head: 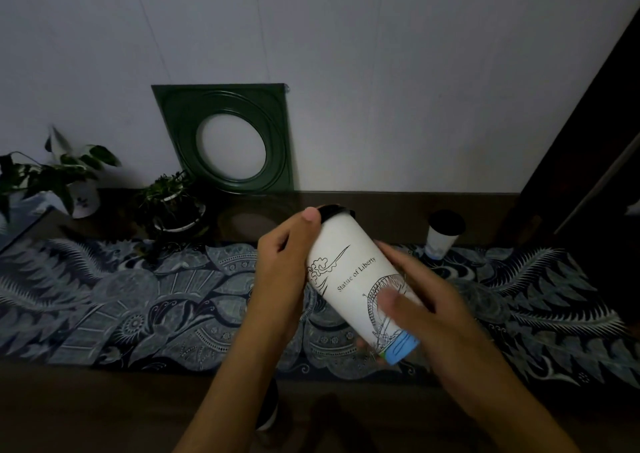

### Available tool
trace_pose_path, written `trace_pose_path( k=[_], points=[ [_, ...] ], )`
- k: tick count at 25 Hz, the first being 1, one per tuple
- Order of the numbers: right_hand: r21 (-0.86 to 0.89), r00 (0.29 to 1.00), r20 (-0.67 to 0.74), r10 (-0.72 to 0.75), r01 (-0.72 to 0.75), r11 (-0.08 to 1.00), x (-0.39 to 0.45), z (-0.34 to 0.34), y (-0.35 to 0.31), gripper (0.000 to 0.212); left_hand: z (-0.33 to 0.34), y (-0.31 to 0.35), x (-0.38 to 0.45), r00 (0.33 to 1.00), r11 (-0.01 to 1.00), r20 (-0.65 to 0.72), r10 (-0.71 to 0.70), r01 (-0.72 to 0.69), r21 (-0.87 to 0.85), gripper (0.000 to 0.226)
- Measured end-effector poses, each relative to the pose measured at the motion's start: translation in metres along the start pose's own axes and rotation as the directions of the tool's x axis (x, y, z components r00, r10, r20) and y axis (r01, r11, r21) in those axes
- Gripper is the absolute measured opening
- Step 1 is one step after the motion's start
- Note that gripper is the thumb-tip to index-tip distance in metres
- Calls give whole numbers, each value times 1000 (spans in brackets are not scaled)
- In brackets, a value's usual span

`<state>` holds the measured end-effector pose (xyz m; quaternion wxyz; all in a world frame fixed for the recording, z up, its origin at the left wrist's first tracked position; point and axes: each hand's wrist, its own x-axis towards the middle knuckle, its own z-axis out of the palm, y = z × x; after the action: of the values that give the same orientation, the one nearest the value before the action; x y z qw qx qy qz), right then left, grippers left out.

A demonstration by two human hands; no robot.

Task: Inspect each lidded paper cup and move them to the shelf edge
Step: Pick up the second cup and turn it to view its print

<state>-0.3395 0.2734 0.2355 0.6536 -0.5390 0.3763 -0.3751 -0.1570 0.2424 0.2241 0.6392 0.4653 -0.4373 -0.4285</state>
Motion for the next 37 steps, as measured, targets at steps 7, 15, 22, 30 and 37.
trace_pose_path(
  k=[7, 15, 22, 30, 37],
  points=[
    [-823, 969, 37, -245, 168, 543, 3, -1, 11, 88, 1, -5, 3, 999, 986, 18, -44, 40, 164, 48],
    [420, 964, 190, 185, -250, 872, 5, -9, 4, 73, -7, -6, 3, 993, 999, 113, 47, -47, 1, 56],
    [-843, 930, 5, -369, 202, 498, 6, -9, 4, 77, 0, -11, 9, 995, 993, -31, -95, 97, 69, 43],
    [-262, 966, -193, -173, 119, 958, 10, -19, -3, 39, -1, -8, 5, 990, 999, 140, -26, 19, 49, 44],
    [-570, 780, -310, -543, 305, 763, 22, -8, -16, 66, 20, -2, -3, 898, 851, 81, -433, 437, -293, 40]
  ],
)
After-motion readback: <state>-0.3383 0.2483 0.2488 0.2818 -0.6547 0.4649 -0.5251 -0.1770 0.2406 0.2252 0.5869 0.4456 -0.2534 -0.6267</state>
